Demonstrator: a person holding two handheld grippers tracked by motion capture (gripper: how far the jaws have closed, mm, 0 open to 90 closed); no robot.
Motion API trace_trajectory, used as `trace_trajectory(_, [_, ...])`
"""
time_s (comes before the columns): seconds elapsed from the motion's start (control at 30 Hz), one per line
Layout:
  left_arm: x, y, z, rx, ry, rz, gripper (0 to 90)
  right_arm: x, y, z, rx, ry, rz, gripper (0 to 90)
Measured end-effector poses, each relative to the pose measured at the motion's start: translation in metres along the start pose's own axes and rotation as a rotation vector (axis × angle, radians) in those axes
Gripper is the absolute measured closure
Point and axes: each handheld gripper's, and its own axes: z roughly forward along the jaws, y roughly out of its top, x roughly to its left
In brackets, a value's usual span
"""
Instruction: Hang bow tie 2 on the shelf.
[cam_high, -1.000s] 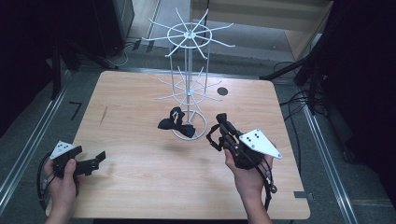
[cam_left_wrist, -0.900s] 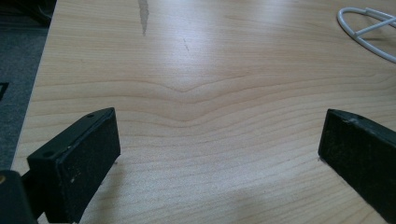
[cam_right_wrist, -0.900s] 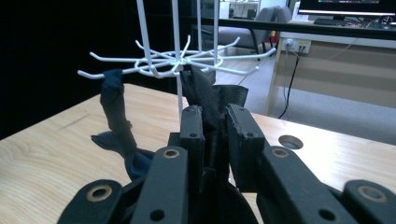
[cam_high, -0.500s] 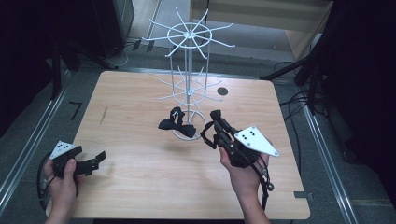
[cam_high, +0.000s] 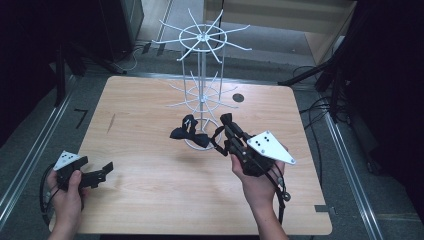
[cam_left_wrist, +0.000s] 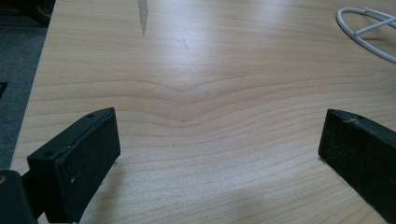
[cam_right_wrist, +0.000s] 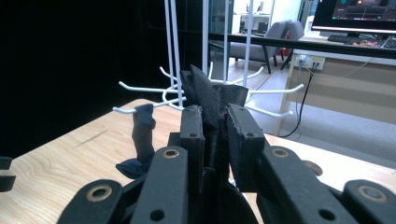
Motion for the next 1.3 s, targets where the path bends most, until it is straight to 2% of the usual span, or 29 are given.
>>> trace_trajectory(0.67, [0.000, 0.000, 0.000, 0.000, -0.002, 0.000, 0.0, 0.009, 0.013, 0.009, -0.017, 0.026, -0.002, 78.3])
trace_trajectory(1.3, [0.000, 0.000, 0.000, 0.001, -0.003, 0.003, 0.0, 0.008, 0.017, 0.019, -0.016, 0.034, 0.019, 78.3])
